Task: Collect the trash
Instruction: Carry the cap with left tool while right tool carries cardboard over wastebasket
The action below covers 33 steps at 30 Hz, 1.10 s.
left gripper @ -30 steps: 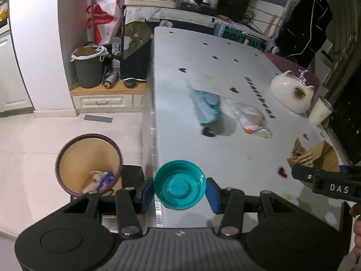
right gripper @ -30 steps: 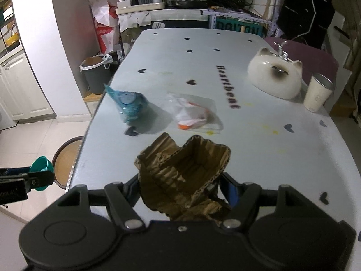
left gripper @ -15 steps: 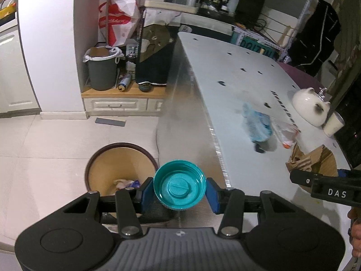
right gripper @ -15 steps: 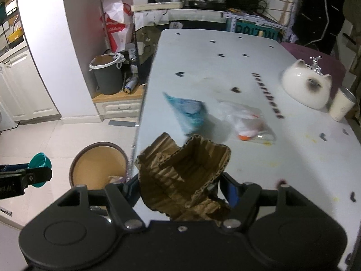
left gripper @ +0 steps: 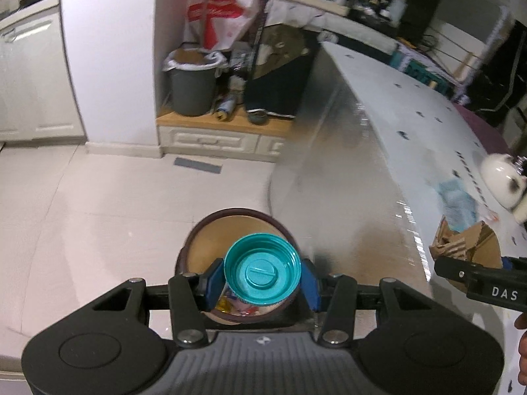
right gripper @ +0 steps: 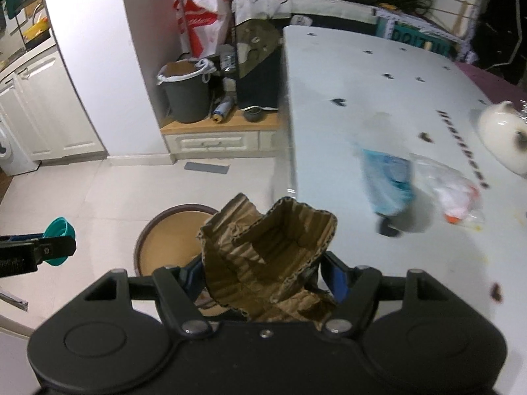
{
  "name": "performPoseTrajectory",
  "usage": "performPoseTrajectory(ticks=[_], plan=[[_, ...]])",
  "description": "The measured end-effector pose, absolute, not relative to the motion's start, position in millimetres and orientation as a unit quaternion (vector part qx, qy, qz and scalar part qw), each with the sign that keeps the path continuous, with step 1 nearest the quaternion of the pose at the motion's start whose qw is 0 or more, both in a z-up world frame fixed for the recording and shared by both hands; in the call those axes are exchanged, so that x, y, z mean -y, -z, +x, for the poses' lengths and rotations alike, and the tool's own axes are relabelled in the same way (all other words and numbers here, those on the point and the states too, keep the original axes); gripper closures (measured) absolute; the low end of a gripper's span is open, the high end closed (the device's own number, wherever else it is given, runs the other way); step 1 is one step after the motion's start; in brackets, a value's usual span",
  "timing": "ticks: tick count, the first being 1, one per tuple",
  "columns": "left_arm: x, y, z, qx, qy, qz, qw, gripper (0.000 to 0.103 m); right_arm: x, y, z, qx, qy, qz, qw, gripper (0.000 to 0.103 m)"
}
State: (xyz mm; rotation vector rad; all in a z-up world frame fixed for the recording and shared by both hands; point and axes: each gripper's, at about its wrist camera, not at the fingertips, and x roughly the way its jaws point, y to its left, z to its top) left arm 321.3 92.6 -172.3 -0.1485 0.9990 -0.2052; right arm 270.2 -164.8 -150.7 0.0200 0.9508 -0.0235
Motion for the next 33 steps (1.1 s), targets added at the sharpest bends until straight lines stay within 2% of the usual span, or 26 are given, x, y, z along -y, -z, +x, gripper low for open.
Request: performPoseTrajectory(ticks=[12,33], plan=[[-131.0,248.4,398.3,-0.54,0.071,-0.097,0.833,0.053,118.9,214.8,367.5,-0.508,-0.023,0.023,0.861,0.03],[-102.2,404.8,450.9,-0.65,0.107,-0.093,0.747,0.053,104.2,380.1,458.7,-0.62,-0.042,0.088,0.779,0.03]])
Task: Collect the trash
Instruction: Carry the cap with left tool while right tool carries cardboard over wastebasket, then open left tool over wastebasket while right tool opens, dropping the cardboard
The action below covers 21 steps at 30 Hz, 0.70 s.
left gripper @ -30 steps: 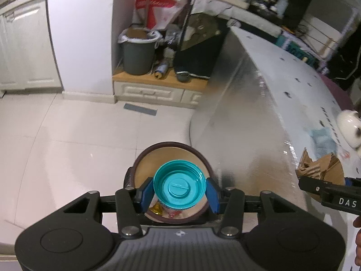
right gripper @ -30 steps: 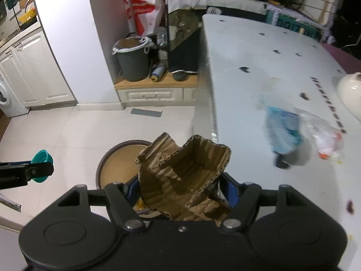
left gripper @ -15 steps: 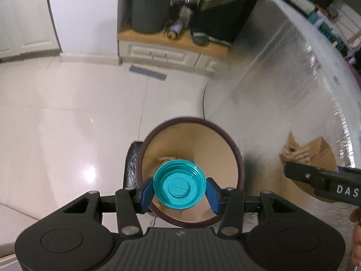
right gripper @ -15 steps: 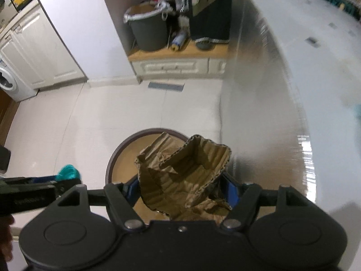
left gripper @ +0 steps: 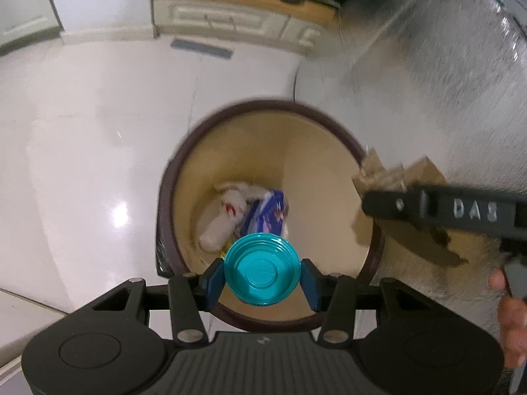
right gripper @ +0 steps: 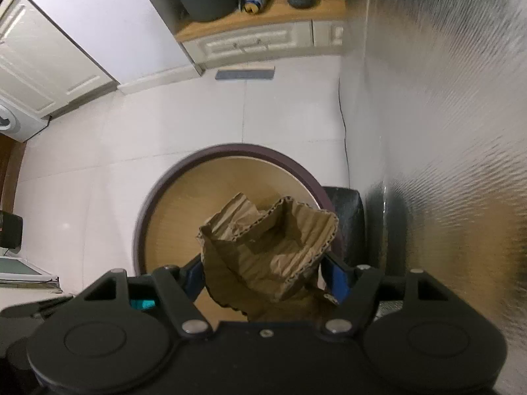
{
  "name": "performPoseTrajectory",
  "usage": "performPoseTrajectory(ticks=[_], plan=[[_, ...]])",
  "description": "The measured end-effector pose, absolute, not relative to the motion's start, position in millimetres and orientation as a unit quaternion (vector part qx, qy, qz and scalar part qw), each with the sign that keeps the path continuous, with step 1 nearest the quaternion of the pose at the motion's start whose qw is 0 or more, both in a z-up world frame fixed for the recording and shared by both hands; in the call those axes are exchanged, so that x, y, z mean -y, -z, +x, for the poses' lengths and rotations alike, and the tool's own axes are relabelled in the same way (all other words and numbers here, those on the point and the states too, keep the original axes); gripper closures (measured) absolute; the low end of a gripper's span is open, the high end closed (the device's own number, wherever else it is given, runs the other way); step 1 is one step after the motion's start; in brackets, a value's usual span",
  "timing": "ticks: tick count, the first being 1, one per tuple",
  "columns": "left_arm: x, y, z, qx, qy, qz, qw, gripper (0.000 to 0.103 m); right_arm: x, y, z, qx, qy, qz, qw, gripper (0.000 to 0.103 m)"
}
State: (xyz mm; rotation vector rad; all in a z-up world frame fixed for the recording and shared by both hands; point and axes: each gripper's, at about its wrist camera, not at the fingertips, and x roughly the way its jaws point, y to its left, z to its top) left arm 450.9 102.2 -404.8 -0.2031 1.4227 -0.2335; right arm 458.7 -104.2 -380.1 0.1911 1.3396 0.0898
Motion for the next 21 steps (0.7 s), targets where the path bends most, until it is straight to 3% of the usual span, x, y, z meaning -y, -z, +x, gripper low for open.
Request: performPoseTrajectory(ticks=[11,16,21], plan=[[-87.0,445.0,453.5,-0.682,0.129,-0.11,0.712,0.053,106.2,422.7,474.9,-0.638,-0.052,0.116,0.76,0.03],[-84.3,449.7,451.7,-0.691,0.124,-0.106,0.704,0.023,105.5,432.6,479.1,-0.646,-0.058,0.122,0.751,0.03],[-91.9,443.0,447.6,-0.687,0.122,-0.105,0.709,0.021,96.4,439.8,486.5,-0.649,-0.075,0.126,0.747,0.029]])
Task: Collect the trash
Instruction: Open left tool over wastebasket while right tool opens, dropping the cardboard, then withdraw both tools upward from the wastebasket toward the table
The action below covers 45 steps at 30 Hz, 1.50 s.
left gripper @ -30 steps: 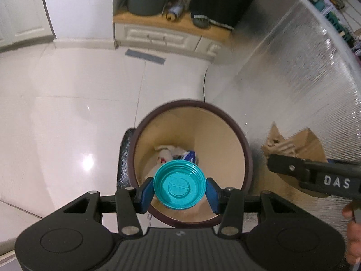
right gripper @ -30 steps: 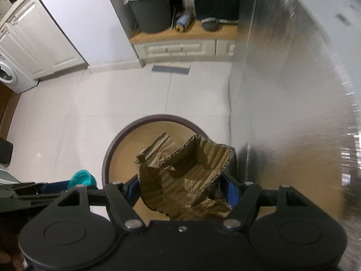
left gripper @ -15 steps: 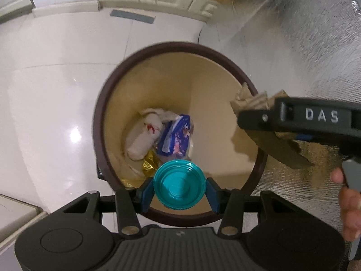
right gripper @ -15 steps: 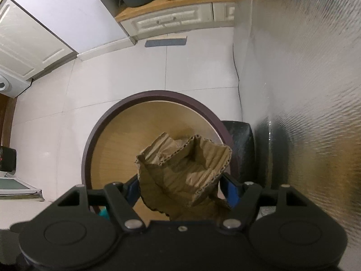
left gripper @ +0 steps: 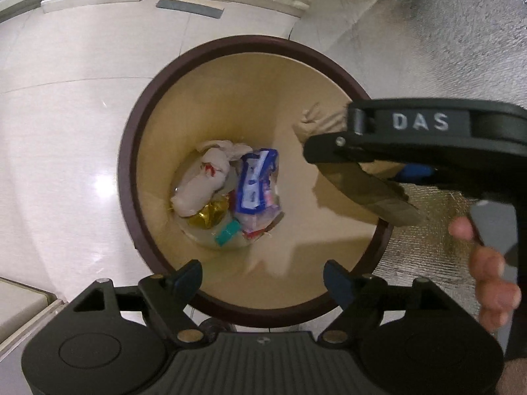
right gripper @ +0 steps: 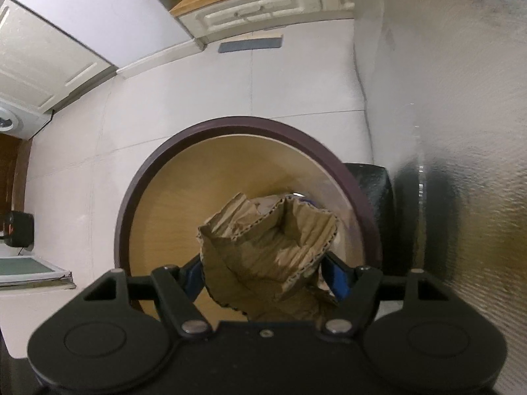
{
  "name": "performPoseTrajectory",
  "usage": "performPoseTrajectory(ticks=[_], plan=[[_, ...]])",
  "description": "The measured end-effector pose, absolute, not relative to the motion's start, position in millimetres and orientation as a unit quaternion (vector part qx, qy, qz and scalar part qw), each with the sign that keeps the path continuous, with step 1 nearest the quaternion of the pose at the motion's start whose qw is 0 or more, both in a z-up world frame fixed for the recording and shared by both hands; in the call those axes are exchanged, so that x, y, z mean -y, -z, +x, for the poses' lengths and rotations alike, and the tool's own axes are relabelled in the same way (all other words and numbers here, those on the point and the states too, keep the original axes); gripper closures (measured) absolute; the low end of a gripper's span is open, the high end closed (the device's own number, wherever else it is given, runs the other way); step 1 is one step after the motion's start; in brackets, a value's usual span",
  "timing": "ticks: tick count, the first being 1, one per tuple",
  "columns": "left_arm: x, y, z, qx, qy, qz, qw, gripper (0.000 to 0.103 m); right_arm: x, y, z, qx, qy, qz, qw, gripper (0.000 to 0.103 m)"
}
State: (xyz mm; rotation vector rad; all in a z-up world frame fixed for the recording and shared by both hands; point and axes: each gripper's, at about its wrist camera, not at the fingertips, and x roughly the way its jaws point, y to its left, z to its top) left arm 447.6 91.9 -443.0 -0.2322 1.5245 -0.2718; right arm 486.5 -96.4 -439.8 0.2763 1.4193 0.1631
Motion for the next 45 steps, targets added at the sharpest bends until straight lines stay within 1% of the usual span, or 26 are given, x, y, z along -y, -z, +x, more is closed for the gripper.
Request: performPoseTrajectory(ticks=[1,2,4,5,6,9,13,20,24,34,39,45], plan=[[-94.2,441.3,447.6,-0.685,0.122,-0.105,0.71,0.02,94.2,439.2,488.1,-0.645,-0.082,0.134,0.748,0.029],[-96.6,440.1,447.7,-0.684,0.12,-0.105,0.712,0.02,93.1,437.6,489.1,-0.638,-0.093,0.149,0.749,0.026],[-98.9,439.5,449.4,-0.681,0.117,-0.103,0.715,0.017,92.6,434.4,491.0,-0.622,-0.109,0.181,0.754,0.019],[-100.6,438.4,449.4,-0.68,0.114,-0.101,0.717,0.017,92.2,432.1,491.1,-0.617,-0.11,0.185,0.757,0.012],[-102.0,437.3,449.1,-0.68,0.111,-0.101,0.718,0.016,91.8,429.5,490.8,-0.612,-0.109,0.183,0.762,0.008],[-105.7,433.6,450.1,-0.679,0.106,-0.102,0.719,0.012,92.4,425.5,488.2,-0.611,-0.108,0.172,0.765,0.005],[-111.3,429.4,448.1,-0.682,0.1,-0.097,0.718,0.01,97.5,421.6,479.6,-0.619,-0.099,0.164,0.762,0.005],[-112.7,425.7,446.9,-0.688,0.09,-0.089,0.715,0.004,97.2,408.4,465.4,-0.634,-0.101,0.119,0.757,0.004],[-112.9,412.8,445.6,-0.687,0.083,-0.085,0.717,0.0,98.0,394.6,456.9,-0.632,-0.105,0.095,0.762,0.004],[-125.8,371.5,435.3,-0.671,0.077,-0.092,0.732,0.0,108.4,349.1,435.0,-0.62,-0.093,0.07,0.776,0.004],[-132.9,353.8,424.6,-0.665,0.067,-0.095,0.738,0.0,110.4,327.5,419.7,-0.615,-0.089,0.07,0.78,0.0],[-142.2,331.0,409.9,-0.657,0.061,-0.093,0.746,0.0,114.0,302.3,398.2,-0.603,-0.08,0.057,0.791,0.0]])
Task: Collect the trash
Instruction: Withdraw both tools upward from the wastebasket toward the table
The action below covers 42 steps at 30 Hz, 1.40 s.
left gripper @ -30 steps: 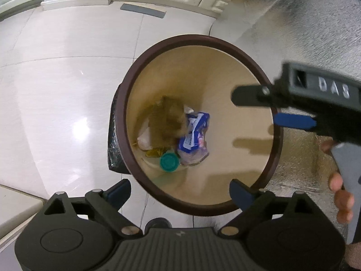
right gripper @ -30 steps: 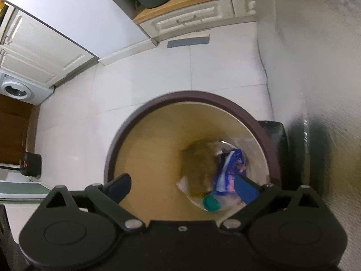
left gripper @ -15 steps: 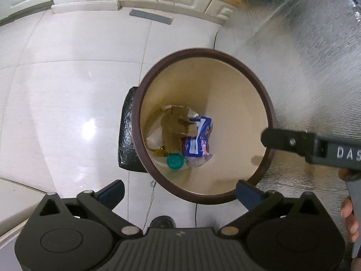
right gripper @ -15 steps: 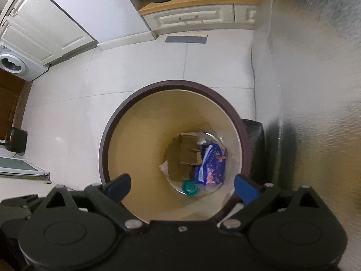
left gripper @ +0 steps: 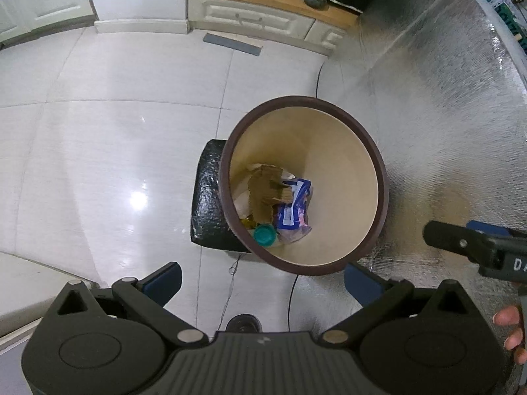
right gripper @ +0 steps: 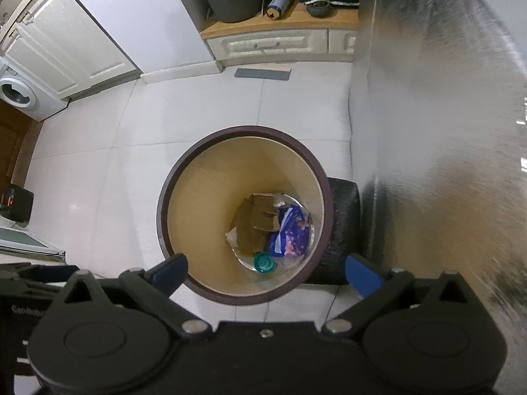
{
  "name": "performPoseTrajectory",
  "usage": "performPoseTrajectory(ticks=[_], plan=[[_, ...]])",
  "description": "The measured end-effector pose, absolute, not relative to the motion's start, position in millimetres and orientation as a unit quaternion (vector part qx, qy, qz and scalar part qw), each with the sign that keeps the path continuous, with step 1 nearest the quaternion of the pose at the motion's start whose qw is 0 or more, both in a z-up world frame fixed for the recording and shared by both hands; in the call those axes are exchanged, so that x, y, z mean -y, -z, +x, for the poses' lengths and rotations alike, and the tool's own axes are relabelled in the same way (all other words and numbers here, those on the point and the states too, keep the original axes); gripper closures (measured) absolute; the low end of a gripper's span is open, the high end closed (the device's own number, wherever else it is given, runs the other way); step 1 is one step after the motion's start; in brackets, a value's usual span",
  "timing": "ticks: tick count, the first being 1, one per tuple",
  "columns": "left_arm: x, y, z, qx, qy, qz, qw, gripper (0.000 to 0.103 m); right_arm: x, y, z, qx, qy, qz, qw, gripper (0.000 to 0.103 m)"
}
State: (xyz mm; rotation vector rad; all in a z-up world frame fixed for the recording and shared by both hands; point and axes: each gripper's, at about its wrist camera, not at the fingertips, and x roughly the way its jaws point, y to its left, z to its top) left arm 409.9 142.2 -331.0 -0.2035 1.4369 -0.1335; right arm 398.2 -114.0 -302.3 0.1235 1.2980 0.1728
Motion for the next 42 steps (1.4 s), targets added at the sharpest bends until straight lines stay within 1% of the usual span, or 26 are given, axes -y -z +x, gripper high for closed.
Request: performPoseTrajectory(ticks=[18,33,42], plan=[[-153.9,255.6,361.1,-0.615,0.061,-0.081,0.782,0.0,119.7,237.6,333.6,-0.568,-0.063,0.03,0.82,0.0],[-150.4,187.9,320.0,-0.556,0.066,-0.078,0.825,0.0,132.1,163.9,275.8,-0.498,-0.063,0.029,0.864,0.0],[-126.5,148.8,294.8,-0.517,0.074,-0.064,0.85,0.0,162.1,123.0,240.9,-0.451,-0.049,0.046,0.89,0.0]])
